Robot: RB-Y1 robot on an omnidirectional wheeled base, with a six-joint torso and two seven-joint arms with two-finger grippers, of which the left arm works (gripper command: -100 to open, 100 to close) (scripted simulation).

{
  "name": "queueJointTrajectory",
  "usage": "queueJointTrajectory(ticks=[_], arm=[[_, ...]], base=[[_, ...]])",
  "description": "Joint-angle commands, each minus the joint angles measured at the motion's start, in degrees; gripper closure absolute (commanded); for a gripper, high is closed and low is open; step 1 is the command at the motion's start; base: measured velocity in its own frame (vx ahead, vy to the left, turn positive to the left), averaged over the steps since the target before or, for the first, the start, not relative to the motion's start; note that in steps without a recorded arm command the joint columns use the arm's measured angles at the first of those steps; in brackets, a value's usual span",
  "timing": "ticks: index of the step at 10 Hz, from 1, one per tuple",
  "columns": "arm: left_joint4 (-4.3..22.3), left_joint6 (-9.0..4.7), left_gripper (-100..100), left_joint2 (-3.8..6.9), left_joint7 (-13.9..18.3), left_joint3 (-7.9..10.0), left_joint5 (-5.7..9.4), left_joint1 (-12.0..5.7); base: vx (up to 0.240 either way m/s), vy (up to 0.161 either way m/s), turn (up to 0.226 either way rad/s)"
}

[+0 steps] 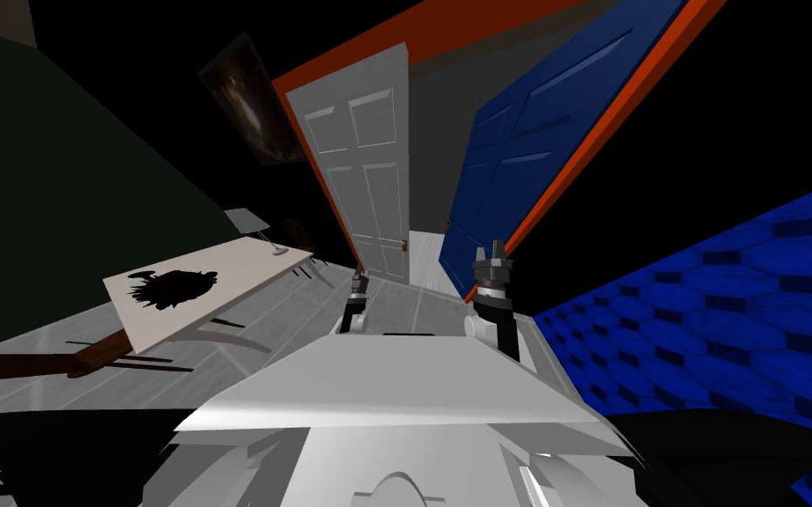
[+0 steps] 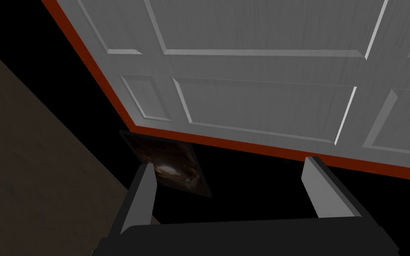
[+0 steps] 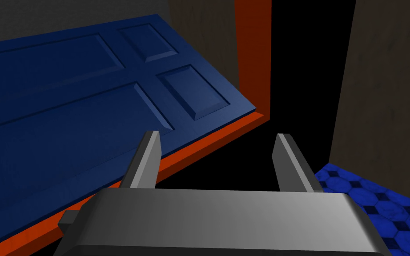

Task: Push the door open

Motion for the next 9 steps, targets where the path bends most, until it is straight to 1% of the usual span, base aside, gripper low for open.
queueJointTrajectory(ticks=[1,9], arm=[[2.2,-0.09,-100,0.16,0.1,-0.24,0.13,-0.95],[14.0,-1.45,-100,-0.13,0.0,-1.58,0.50,-6.11]], base=[[0.111,0.007,-0.057],[0.100,0.012,-0.057]])
